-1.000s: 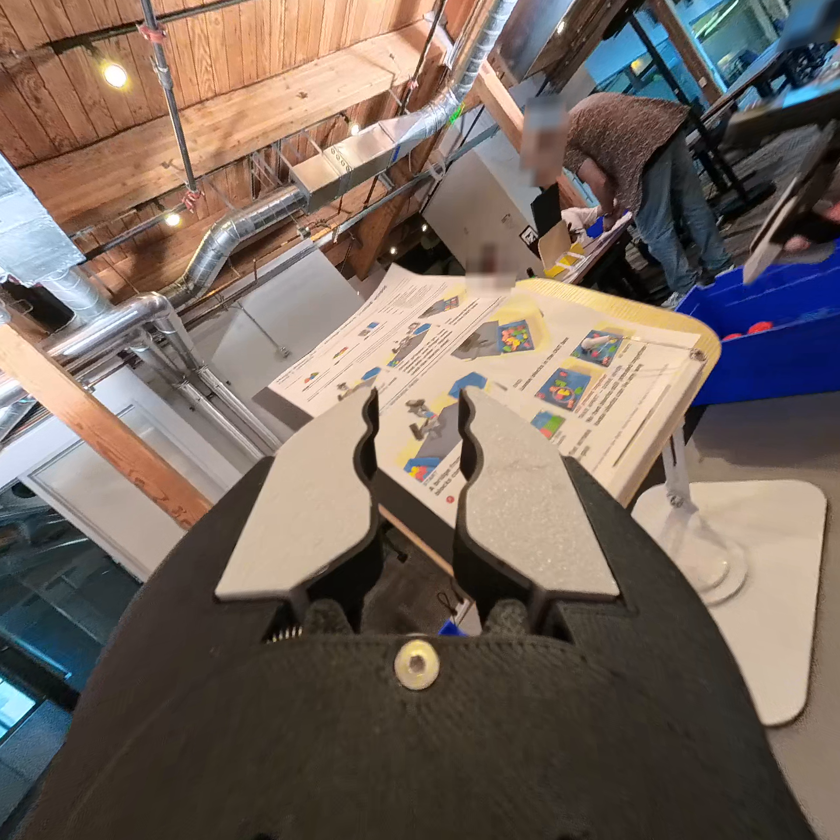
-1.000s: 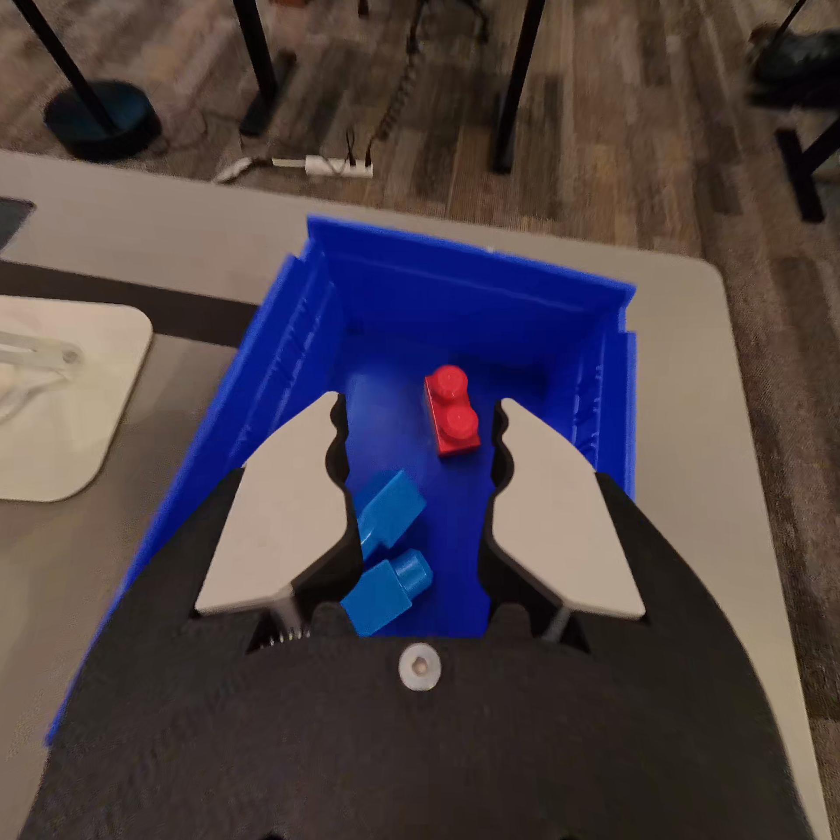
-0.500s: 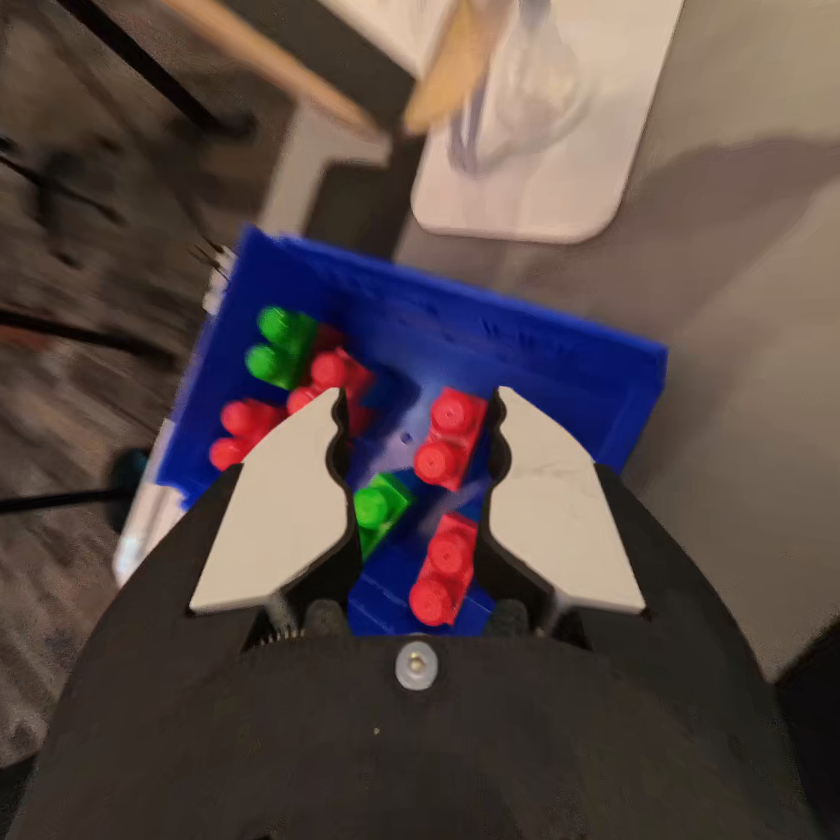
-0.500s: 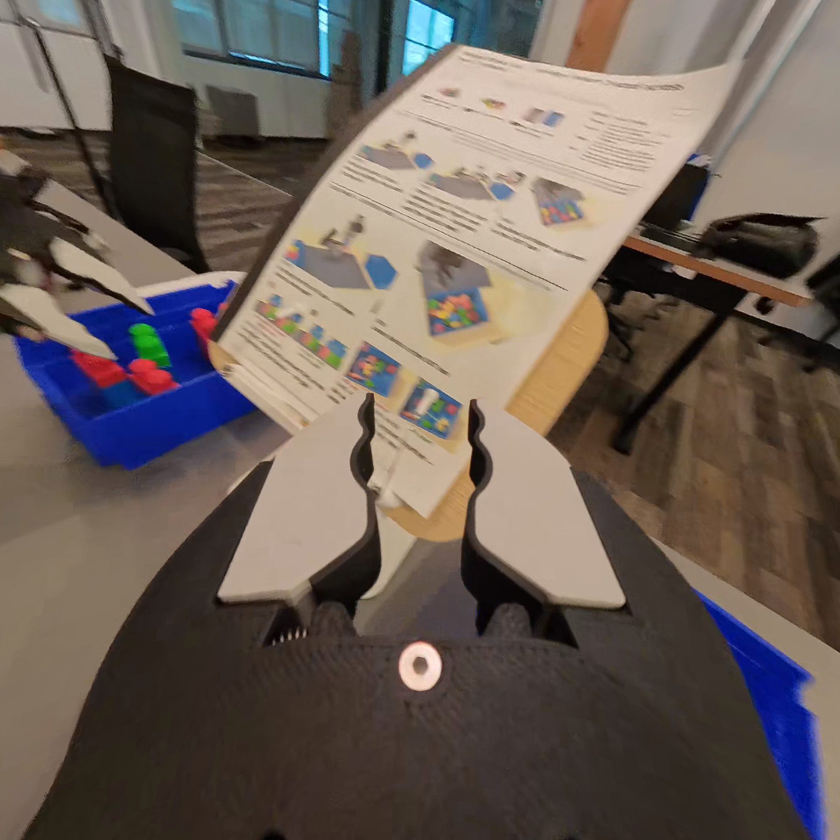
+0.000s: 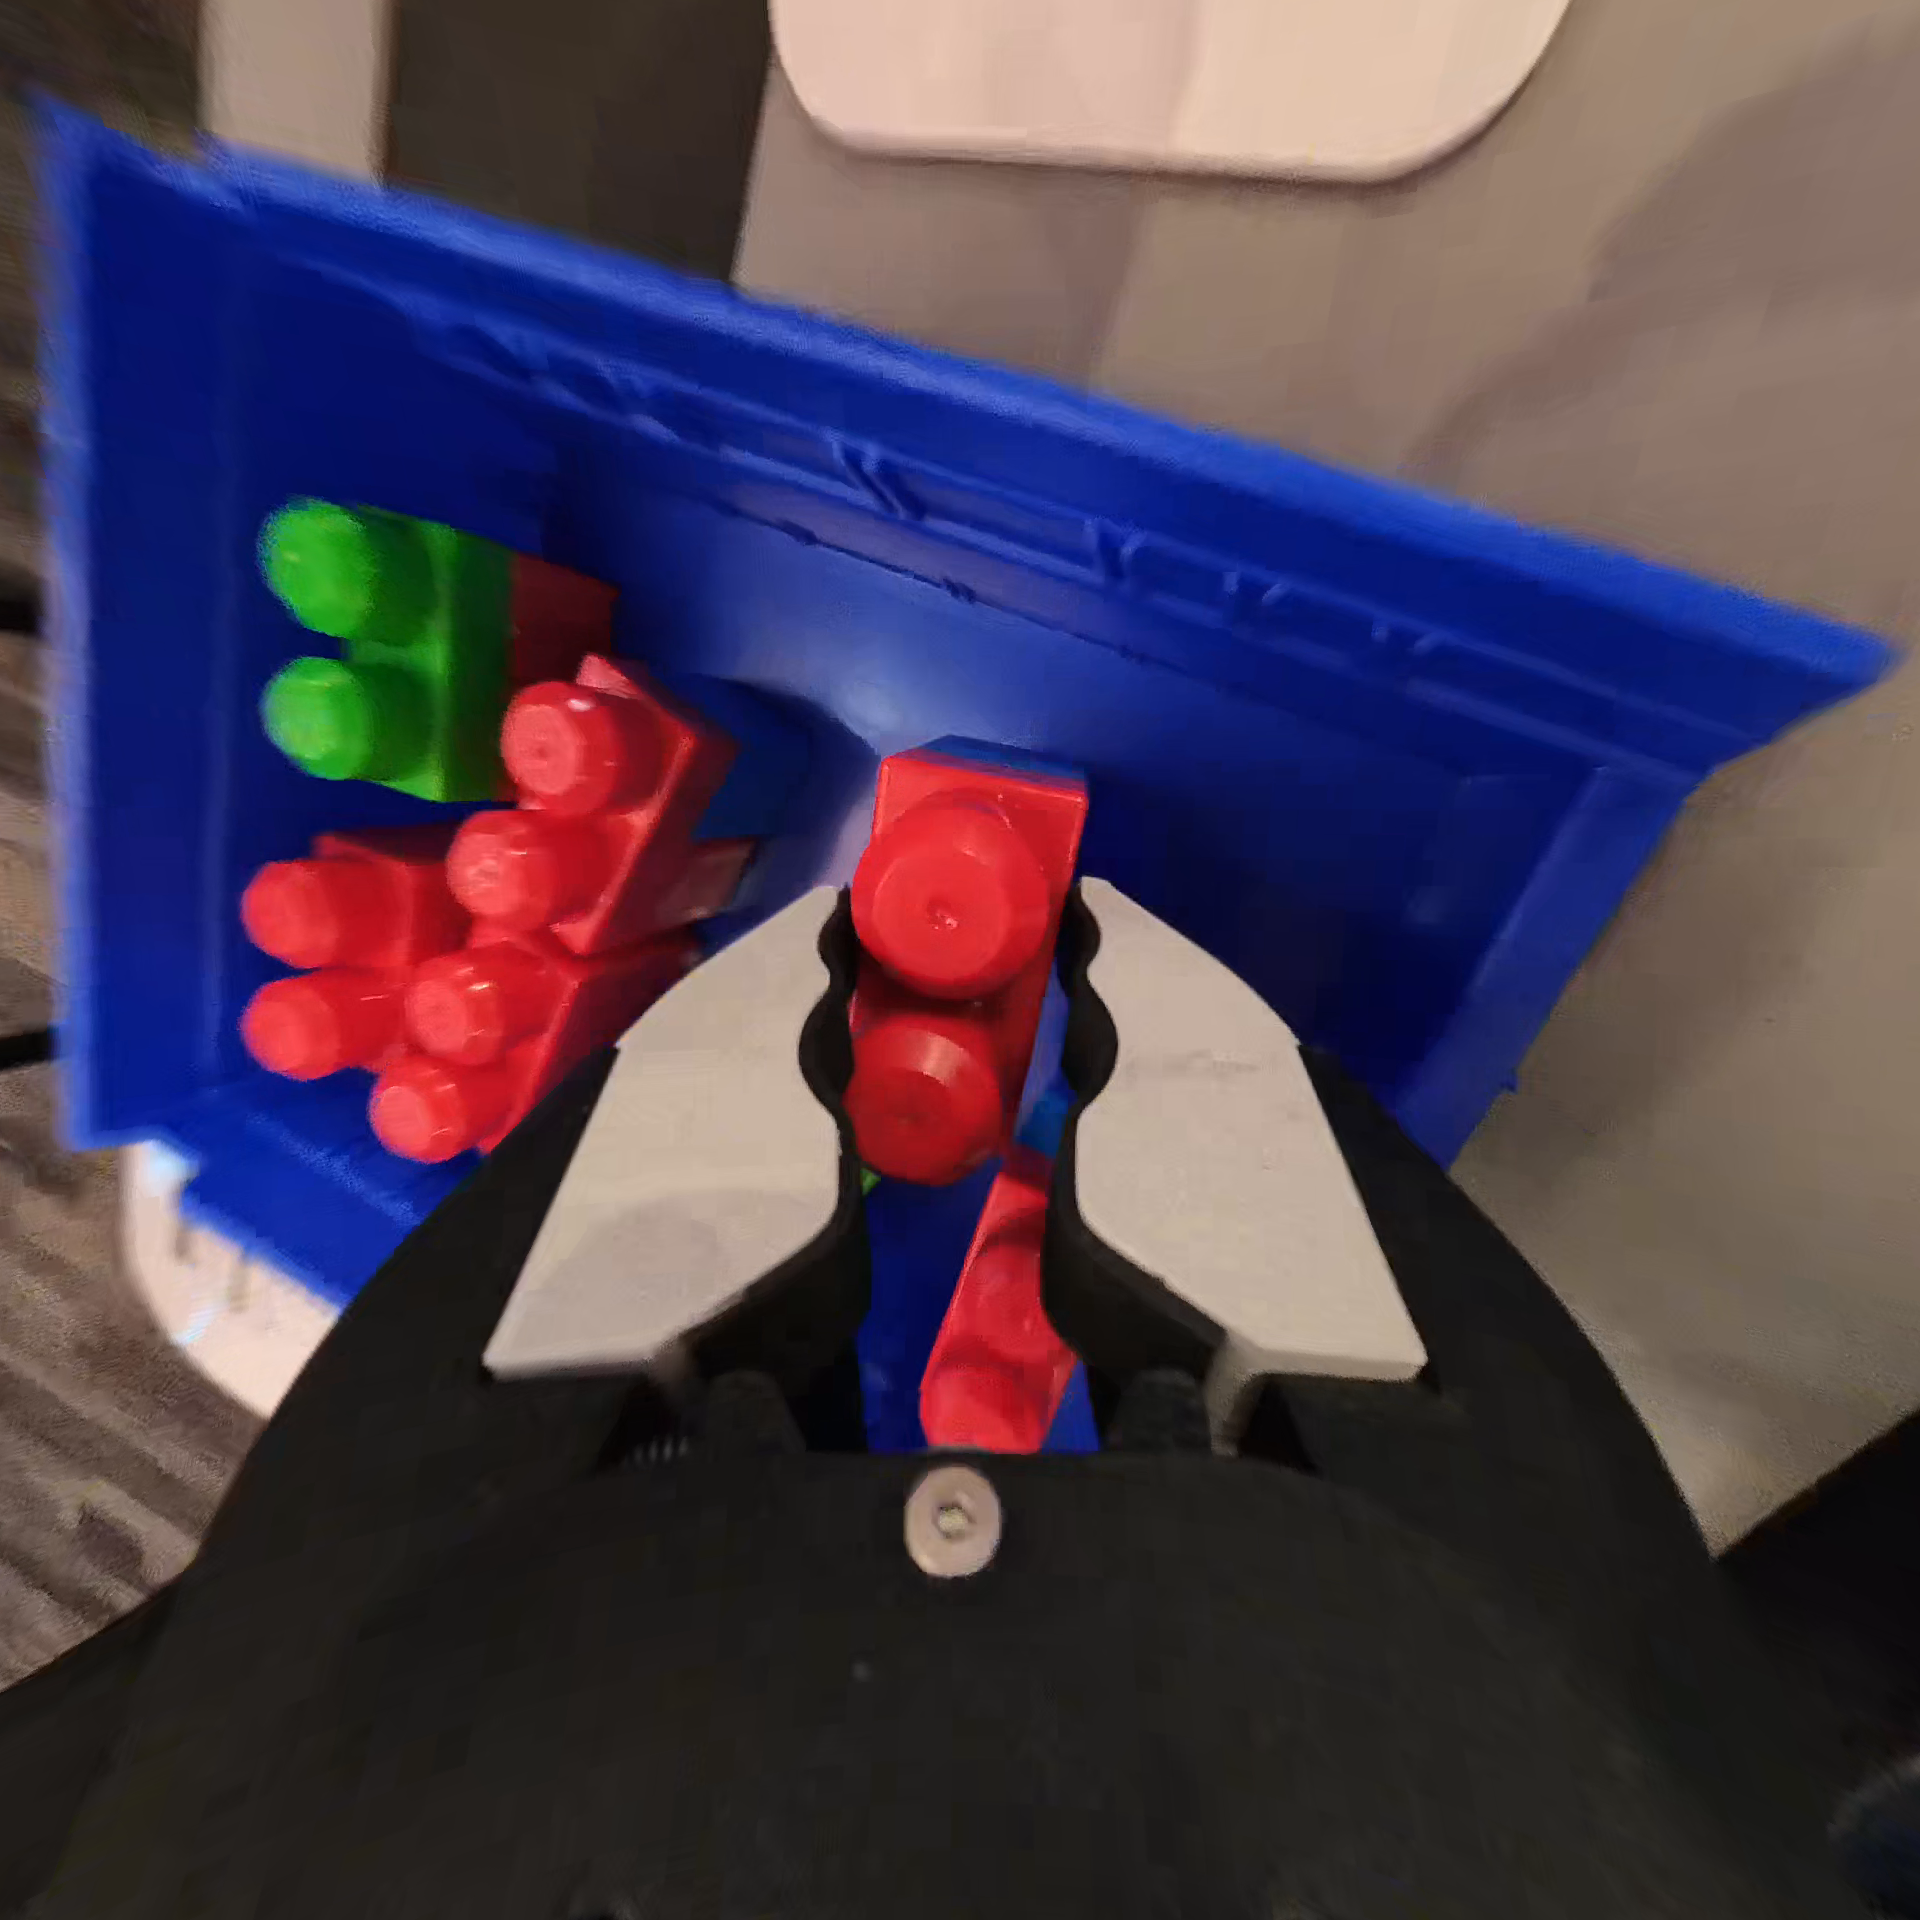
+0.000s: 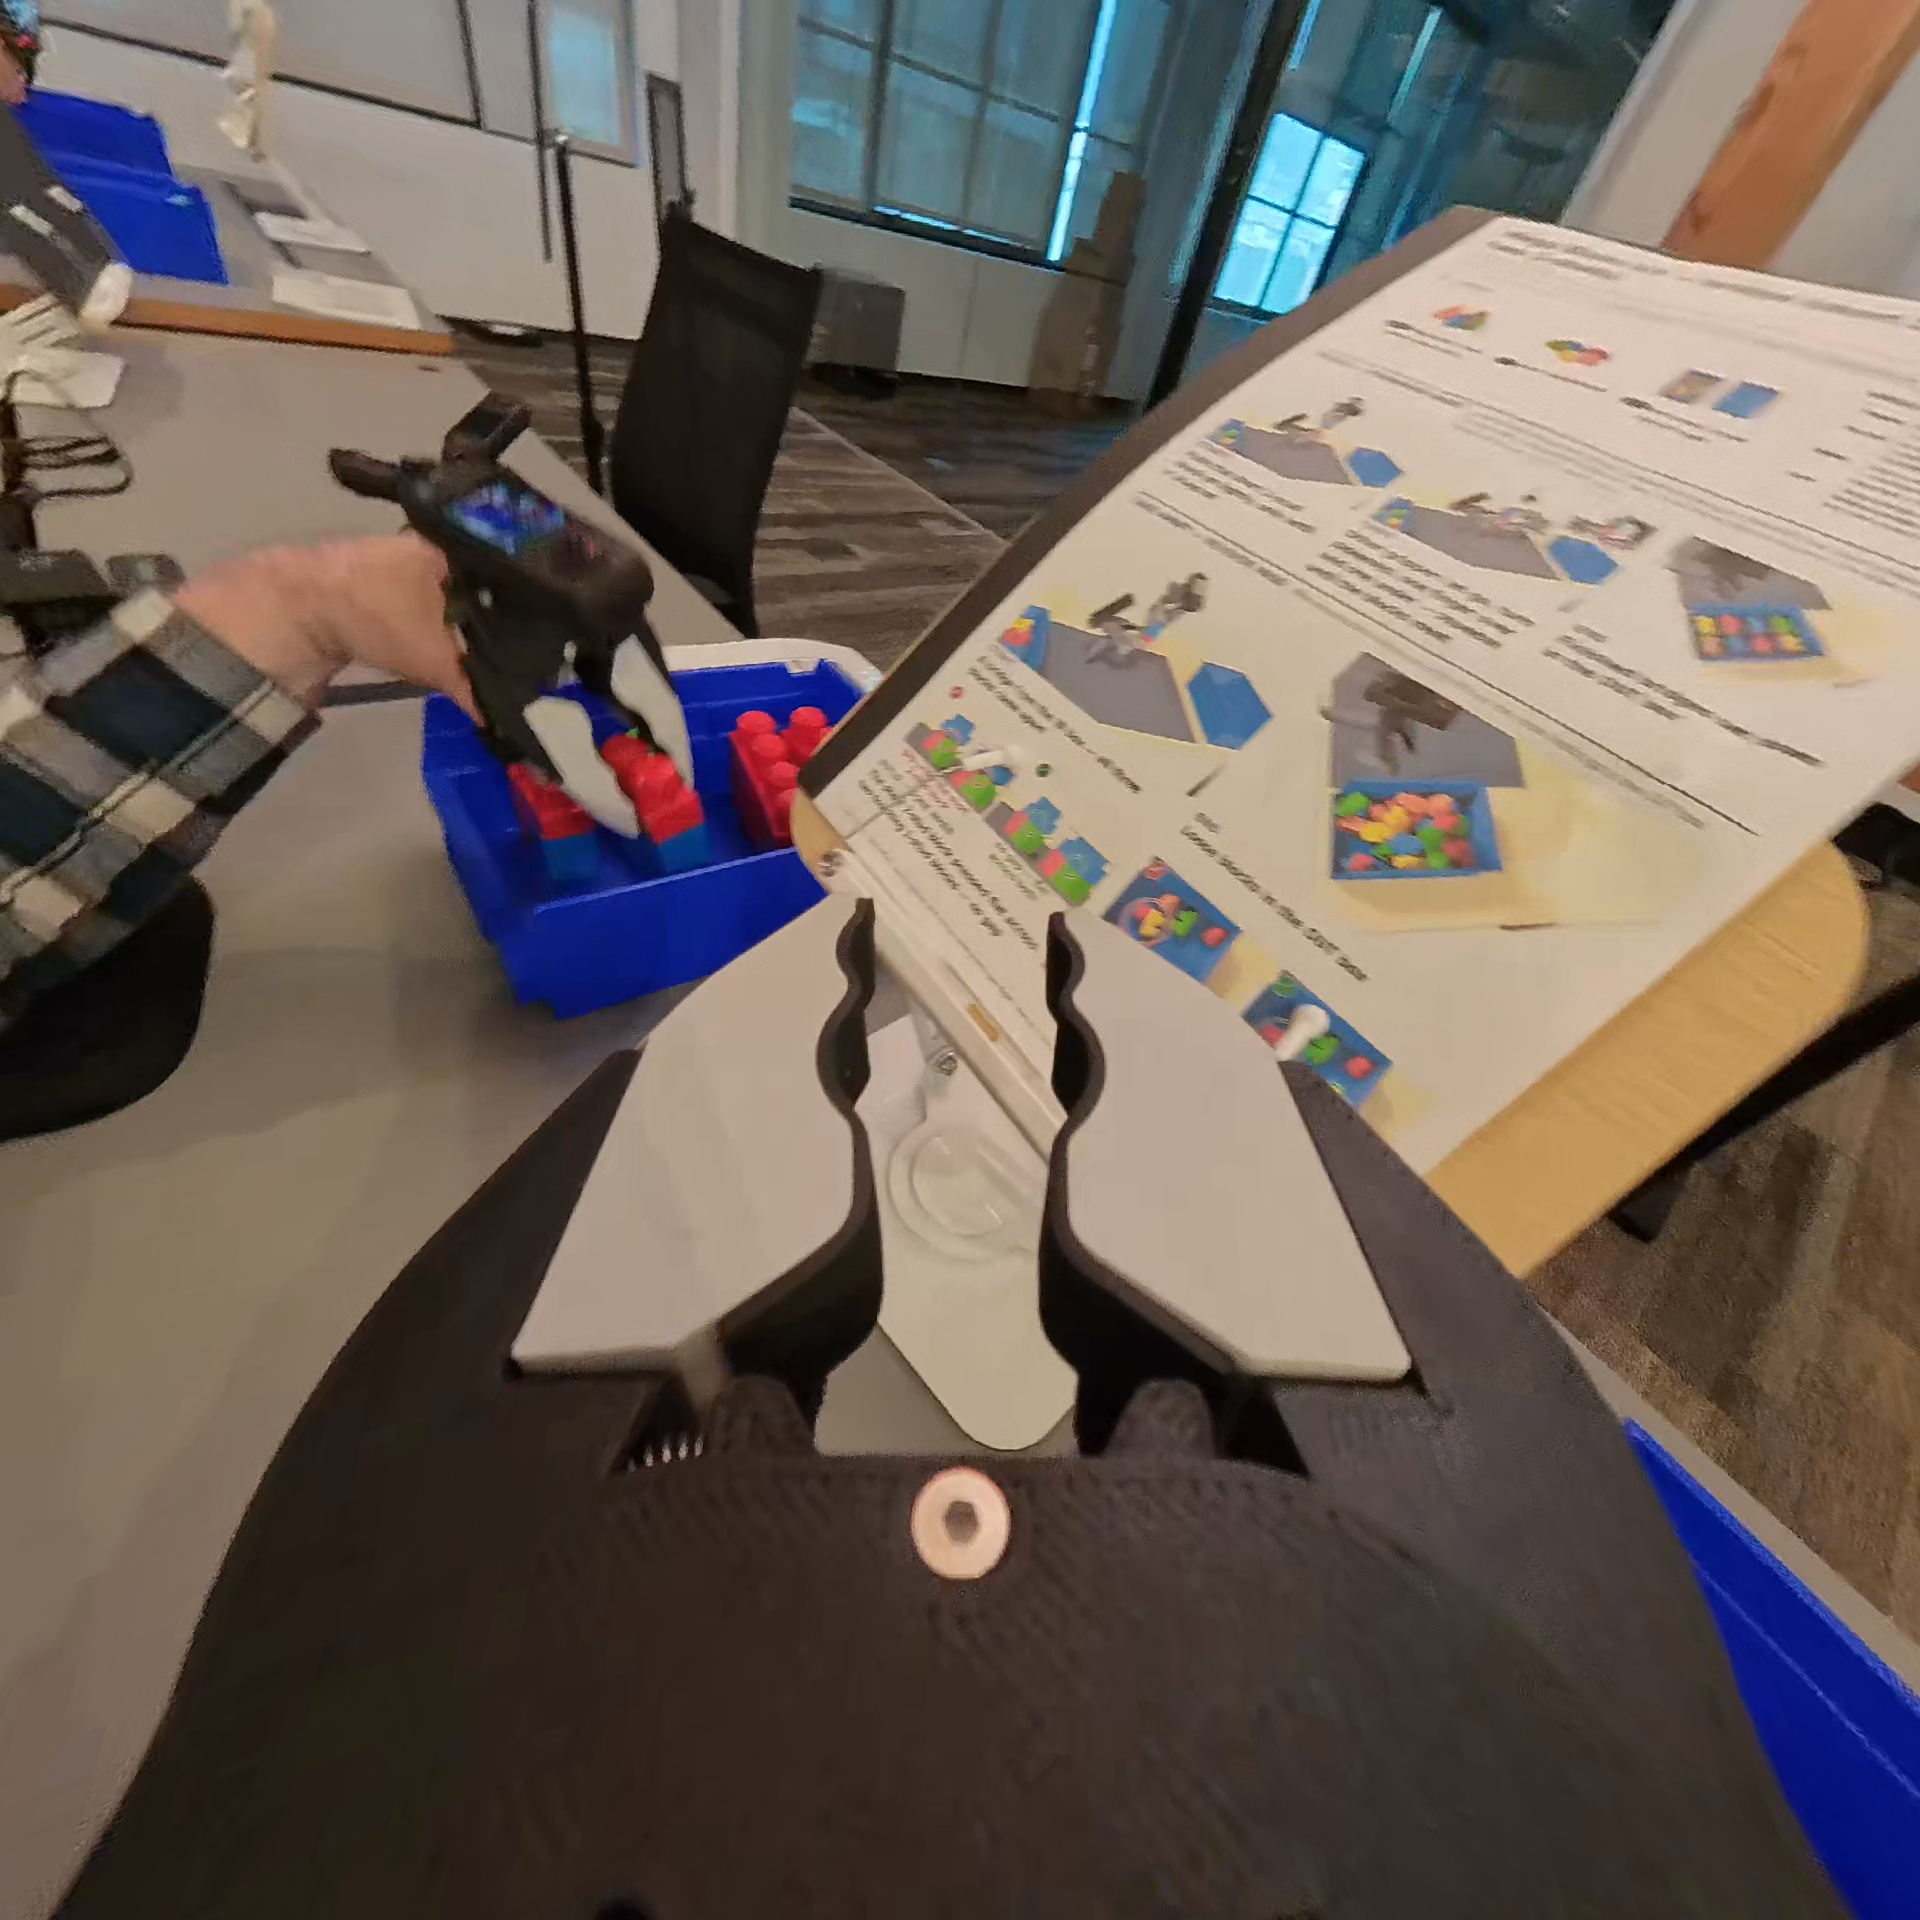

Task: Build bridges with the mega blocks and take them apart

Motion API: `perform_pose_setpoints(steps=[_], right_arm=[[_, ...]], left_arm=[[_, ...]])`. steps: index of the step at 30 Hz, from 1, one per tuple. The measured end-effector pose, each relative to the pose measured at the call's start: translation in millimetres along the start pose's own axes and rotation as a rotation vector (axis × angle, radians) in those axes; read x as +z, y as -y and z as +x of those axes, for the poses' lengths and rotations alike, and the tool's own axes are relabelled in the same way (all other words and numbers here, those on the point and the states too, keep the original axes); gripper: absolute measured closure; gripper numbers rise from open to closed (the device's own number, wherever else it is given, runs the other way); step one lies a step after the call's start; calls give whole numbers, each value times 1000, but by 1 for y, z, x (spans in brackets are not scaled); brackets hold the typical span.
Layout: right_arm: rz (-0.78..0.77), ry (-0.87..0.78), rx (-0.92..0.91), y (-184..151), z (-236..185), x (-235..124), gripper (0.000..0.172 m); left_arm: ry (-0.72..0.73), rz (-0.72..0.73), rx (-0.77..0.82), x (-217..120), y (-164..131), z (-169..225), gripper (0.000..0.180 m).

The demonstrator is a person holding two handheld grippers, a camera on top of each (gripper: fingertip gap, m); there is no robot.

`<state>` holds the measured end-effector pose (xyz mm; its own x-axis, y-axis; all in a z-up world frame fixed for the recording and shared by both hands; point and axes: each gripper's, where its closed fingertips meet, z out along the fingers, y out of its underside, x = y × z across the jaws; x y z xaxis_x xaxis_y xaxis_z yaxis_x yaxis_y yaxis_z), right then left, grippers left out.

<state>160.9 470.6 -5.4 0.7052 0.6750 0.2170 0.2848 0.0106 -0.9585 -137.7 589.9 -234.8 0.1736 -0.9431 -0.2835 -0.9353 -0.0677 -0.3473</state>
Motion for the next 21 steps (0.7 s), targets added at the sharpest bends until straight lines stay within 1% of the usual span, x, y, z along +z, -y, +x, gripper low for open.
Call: perform_pose_setpoints(steps=[2, 4, 6, 8, 11, 14, 15, 16, 17, 21], right_arm=[[-15, 80, -37, 1, -22, 7, 136], [-45, 160, -70, -1, -46, 17, 129], [-77, 229, -117, -5, -71, 29, 126], [-132, 294, -170, -14, -97, 42, 118], [-215, 339, -247, -31, -125, 60, 111], [-270, 361, -288, -47, -139, 71, 114], [-281, 363, -304, -51, -142, 73, 118], [-286, 371, -319, -54, -144, 74, 130], [-292, 376, -331, -57, -145, 74, 134], [-307, 362, -327, -62, -138, 73, 136]], left_arm=[[58, 95, 19, -34, 18, -1, 144], [94, 224, 74, -73, 46, 11, 144], [92, 357, 150, -105, 79, 32, 144], [77, 434, 237, -122, 109, 57, 144], [20, 499, 336, -124, 151, 92, 144], [-83, 544, 419, -118, 178, 128, 145], [-104, 553, 419, -116, 185, 134, 144], [-118, 550, 425, -113, 189, 138, 144], [-122, 558, 433, -112, 192, 142, 145], [-104, 535, 427, -104, 195, 140, 144]])
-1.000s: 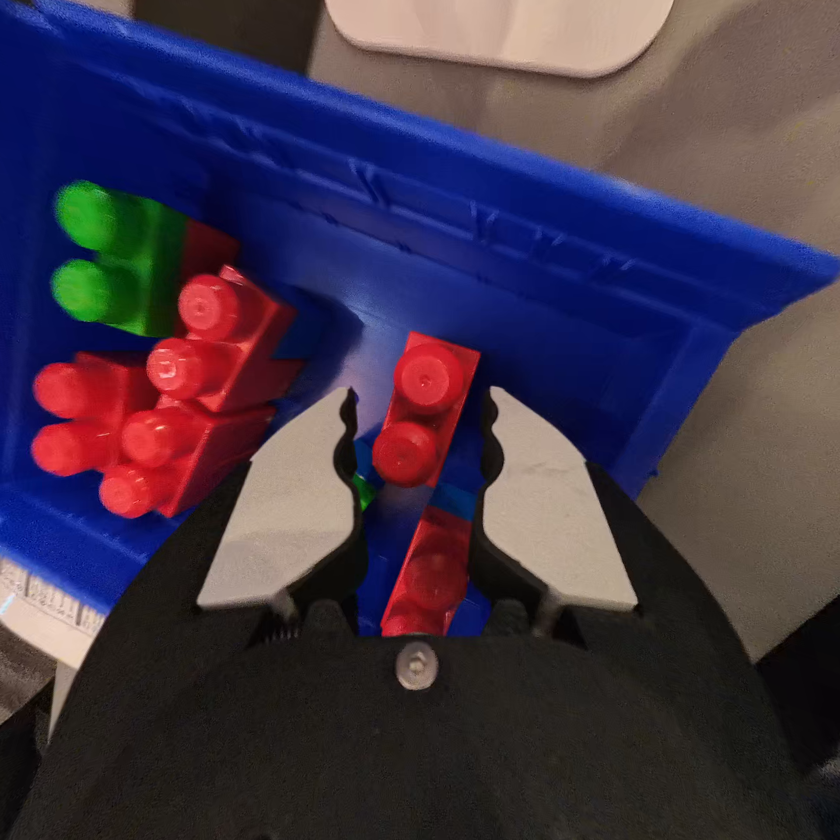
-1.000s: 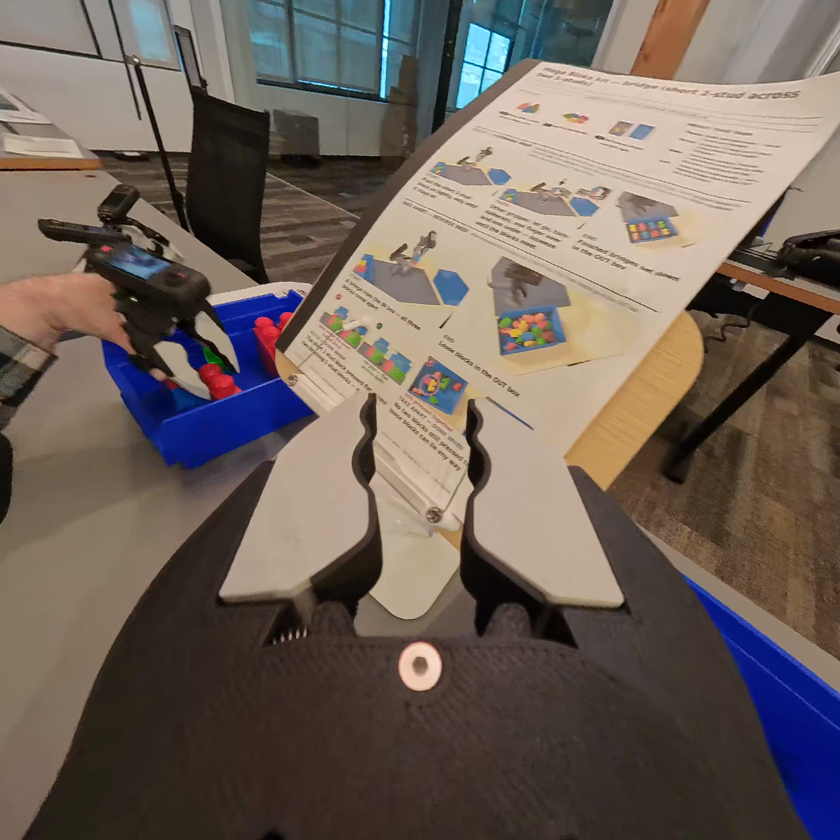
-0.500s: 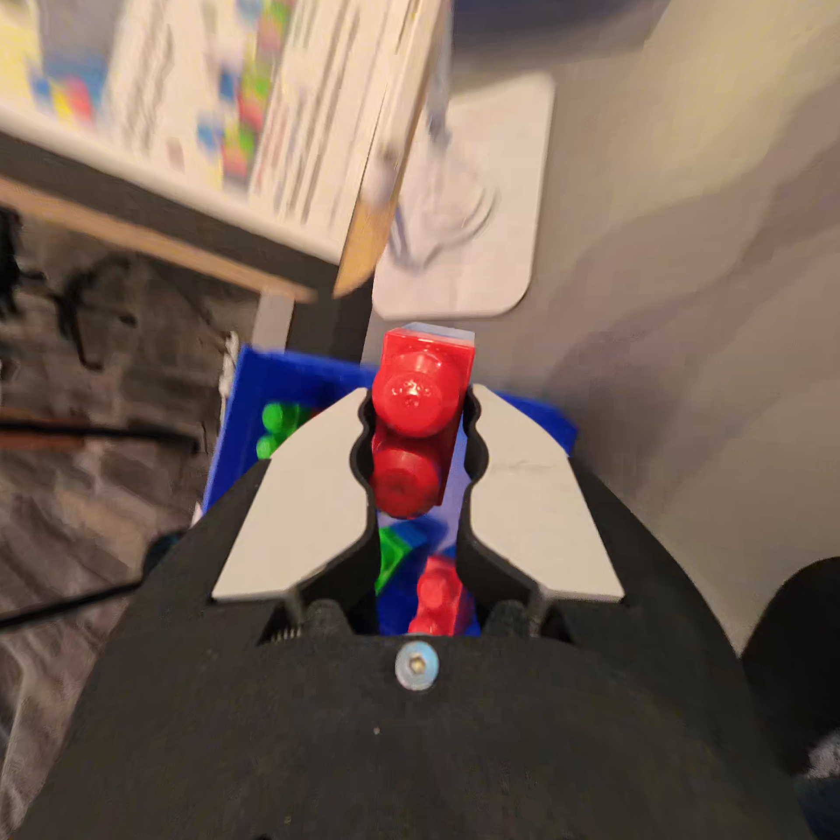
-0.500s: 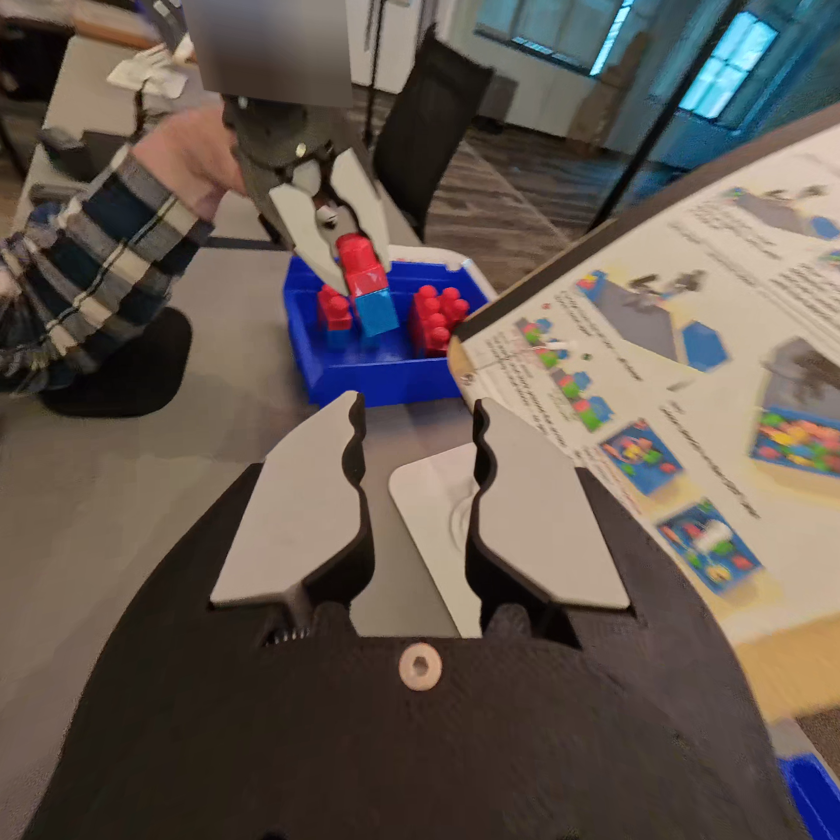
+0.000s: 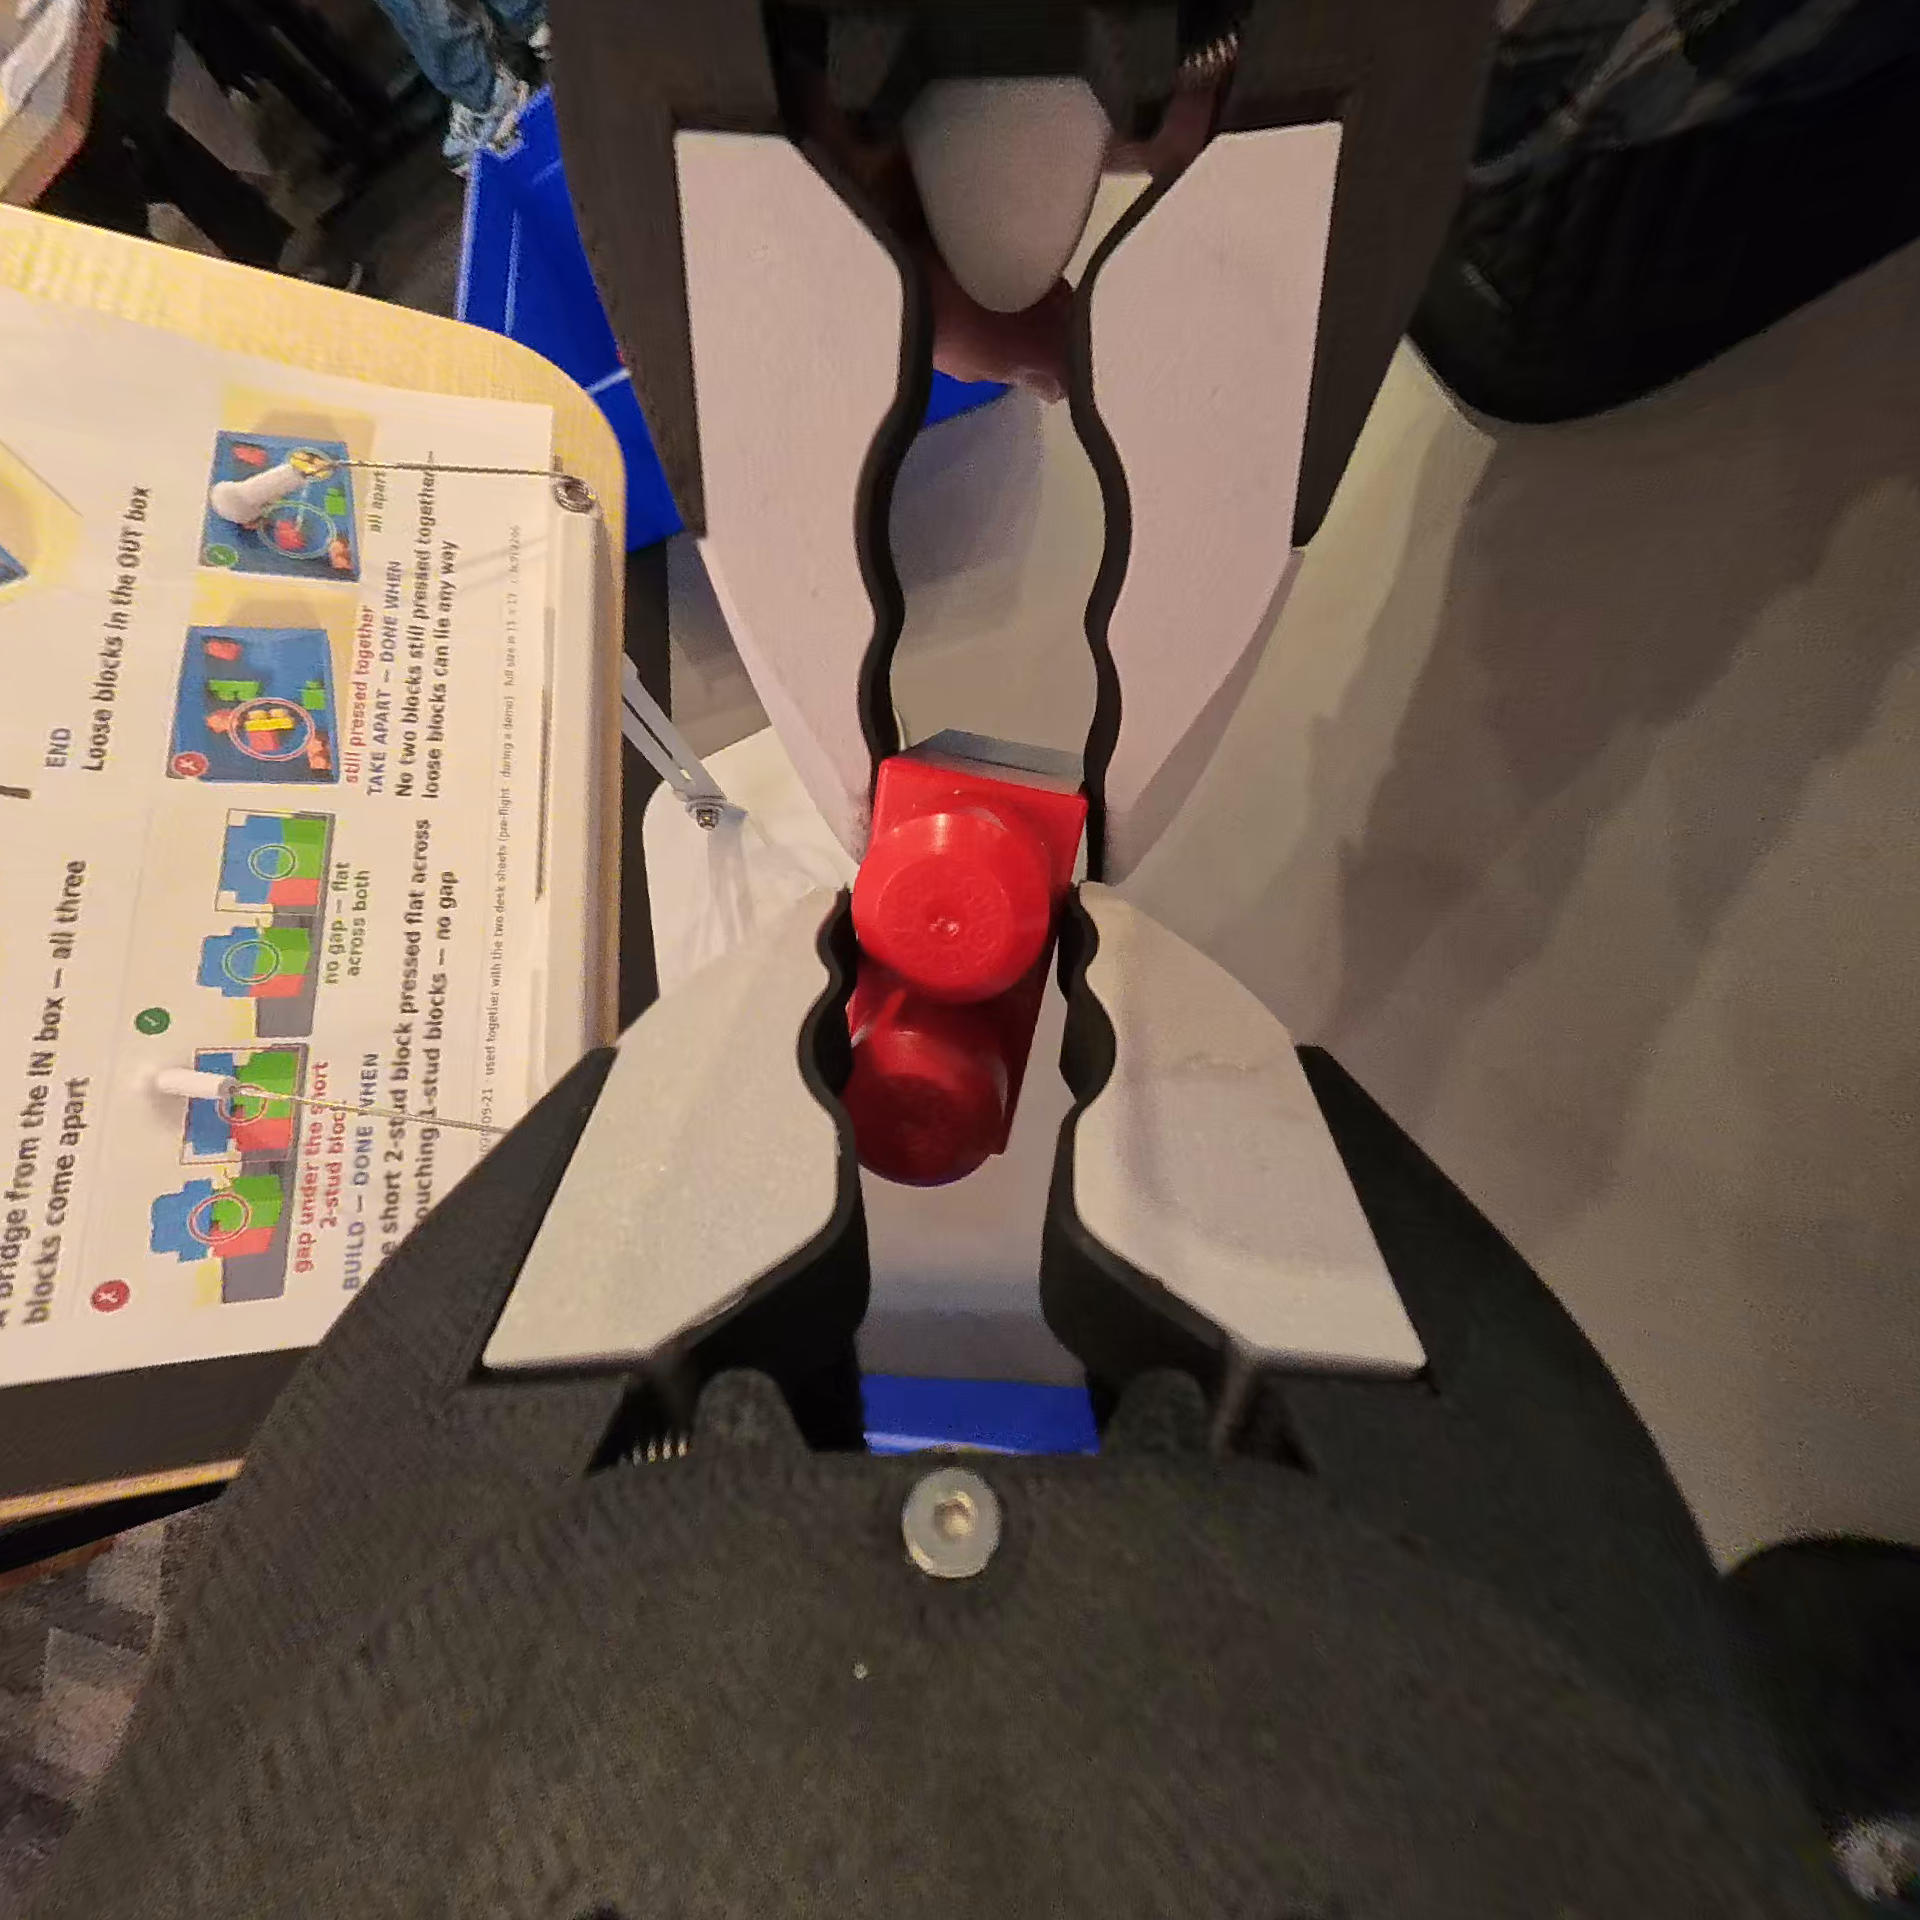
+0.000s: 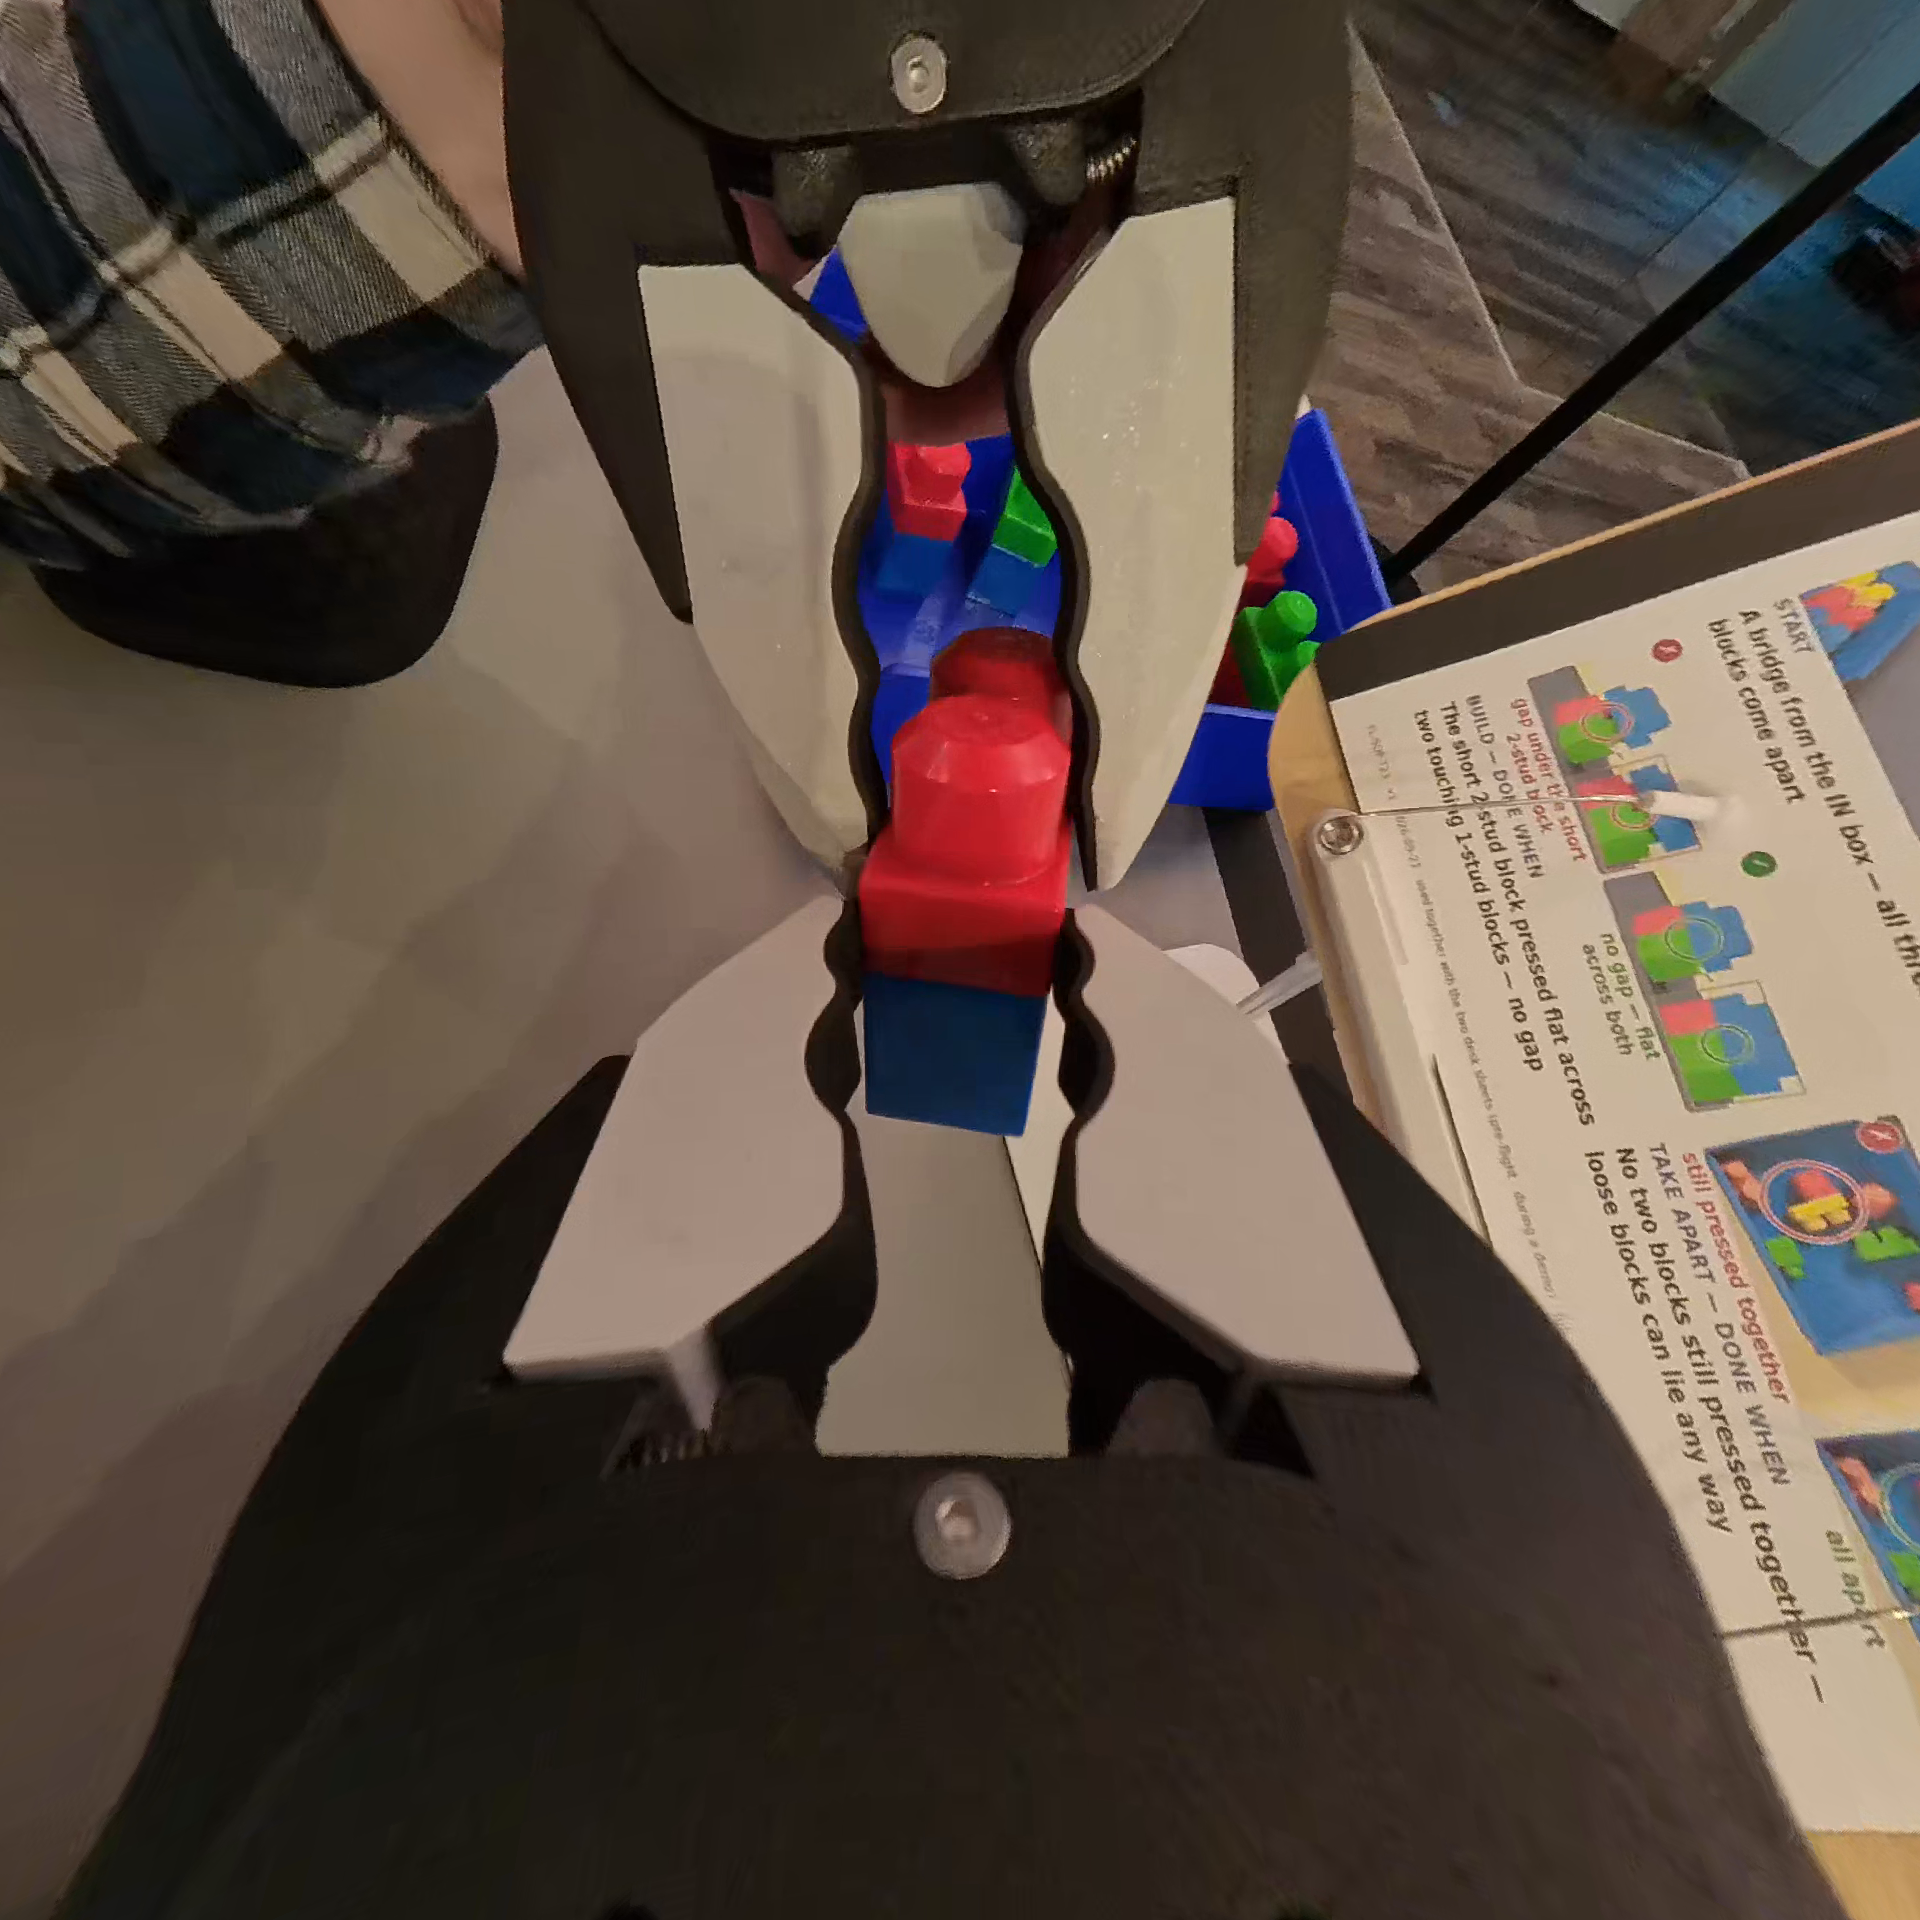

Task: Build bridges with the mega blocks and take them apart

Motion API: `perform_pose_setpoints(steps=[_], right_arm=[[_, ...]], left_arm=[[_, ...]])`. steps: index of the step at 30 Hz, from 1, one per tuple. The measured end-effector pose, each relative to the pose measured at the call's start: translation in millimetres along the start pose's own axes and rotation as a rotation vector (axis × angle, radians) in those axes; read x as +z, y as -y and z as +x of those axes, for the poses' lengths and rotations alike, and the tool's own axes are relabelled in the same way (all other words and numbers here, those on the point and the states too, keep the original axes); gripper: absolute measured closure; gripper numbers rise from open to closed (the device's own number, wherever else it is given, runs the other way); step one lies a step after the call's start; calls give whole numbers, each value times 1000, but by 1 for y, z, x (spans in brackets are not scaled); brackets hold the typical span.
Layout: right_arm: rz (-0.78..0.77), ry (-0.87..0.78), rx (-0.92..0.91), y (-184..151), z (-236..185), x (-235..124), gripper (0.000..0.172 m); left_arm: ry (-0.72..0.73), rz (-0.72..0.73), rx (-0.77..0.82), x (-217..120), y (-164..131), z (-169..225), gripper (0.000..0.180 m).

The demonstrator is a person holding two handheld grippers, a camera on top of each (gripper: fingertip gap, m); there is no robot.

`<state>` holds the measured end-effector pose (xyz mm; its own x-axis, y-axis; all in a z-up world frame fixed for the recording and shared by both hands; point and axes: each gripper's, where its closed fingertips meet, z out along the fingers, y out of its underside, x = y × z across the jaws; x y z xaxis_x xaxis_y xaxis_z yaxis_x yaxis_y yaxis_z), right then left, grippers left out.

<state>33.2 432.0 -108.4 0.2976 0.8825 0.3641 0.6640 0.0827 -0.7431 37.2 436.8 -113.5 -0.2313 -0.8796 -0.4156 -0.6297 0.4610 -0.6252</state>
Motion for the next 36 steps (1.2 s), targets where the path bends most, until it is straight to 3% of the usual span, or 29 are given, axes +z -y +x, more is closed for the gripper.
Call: perform_pose_setpoints(steps=[5, 9, 14, 18, 22, 27, 29, 32, 36], right_arm=[[166, 25, 105, 10, 13, -14, 136], [442, 8, 247, 29, 40, -48, 136], [737, 35, 358, 41, 56, -82, 136], [824, 100, 386, 42, 53, -81, 136], [868, 124, 389, 42, 49, -77, 136], [808, 168, 425, 34, 51, -69, 136], [776, 159, 425, 31, 54, -72, 126], [678, 173, 402, 26, 52, -75, 125], [489, 223, 351, 14, 36, -62, 140]], left_arm=[[74, 114, -52, -9, 13, -17, 136], [141, 364, -172, -32, 30, -43, 124], [20, 716, -360, -38, 52, -55, 123], [-38, 881, -411, -33, 72, -52, 126], [-83, 983, -461, -34, 76, -52, 141], [-80, 935, -464, -31, 70, -53, 143], [-66, 852, -419, -27, 64, -51, 143], [-73, 669, -344, -17, 55, -39, 143], [-100, 527, -321, -7, 48, -28, 144]])
